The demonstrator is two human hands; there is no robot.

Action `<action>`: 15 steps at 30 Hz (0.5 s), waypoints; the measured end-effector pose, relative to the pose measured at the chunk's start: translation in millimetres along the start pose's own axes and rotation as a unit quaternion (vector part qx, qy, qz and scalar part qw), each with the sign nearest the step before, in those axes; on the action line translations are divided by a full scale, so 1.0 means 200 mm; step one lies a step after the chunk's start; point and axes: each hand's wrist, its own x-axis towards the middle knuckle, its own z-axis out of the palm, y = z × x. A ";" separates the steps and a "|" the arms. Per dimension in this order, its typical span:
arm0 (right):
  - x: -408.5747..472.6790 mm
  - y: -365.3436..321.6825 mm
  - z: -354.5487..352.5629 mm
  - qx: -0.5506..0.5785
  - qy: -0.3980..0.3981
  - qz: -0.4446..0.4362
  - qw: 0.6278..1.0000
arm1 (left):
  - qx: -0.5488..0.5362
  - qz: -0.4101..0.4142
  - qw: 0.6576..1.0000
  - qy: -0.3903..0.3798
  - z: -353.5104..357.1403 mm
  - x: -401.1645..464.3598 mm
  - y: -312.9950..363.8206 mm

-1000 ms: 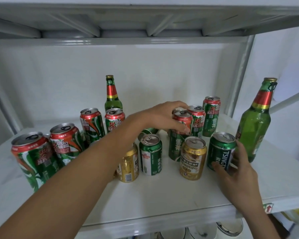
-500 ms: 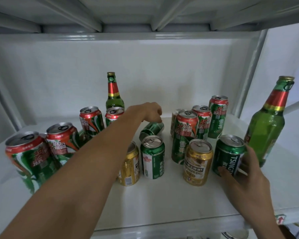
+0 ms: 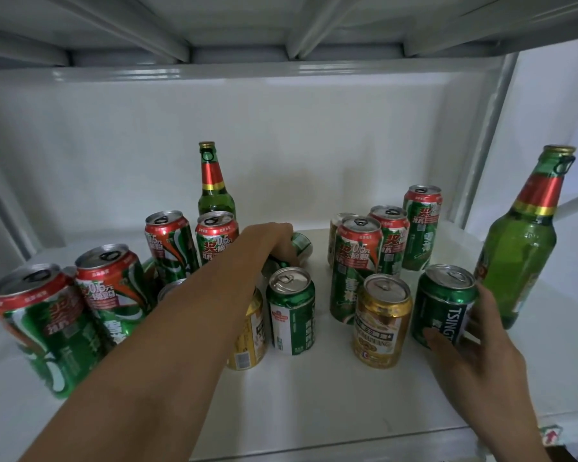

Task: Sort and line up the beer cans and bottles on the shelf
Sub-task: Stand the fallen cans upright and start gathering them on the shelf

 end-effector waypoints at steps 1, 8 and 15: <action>0.00 0.00 0.00 0.003 -0.002 0.000 1.000 | 0.000 0.000 1.000 0.003 -0.01 0.00 0.00; 0.00 0.00 0.00 0.001 -0.002 0.003 1.000 | -0.038 -0.003 0.999 0.024 -0.05 -0.08 0.00; 0.00 -0.01 0.00 -0.012 0.002 0.009 1.000 | -0.005 0.029 0.993 0.116 -0.07 -0.13 0.04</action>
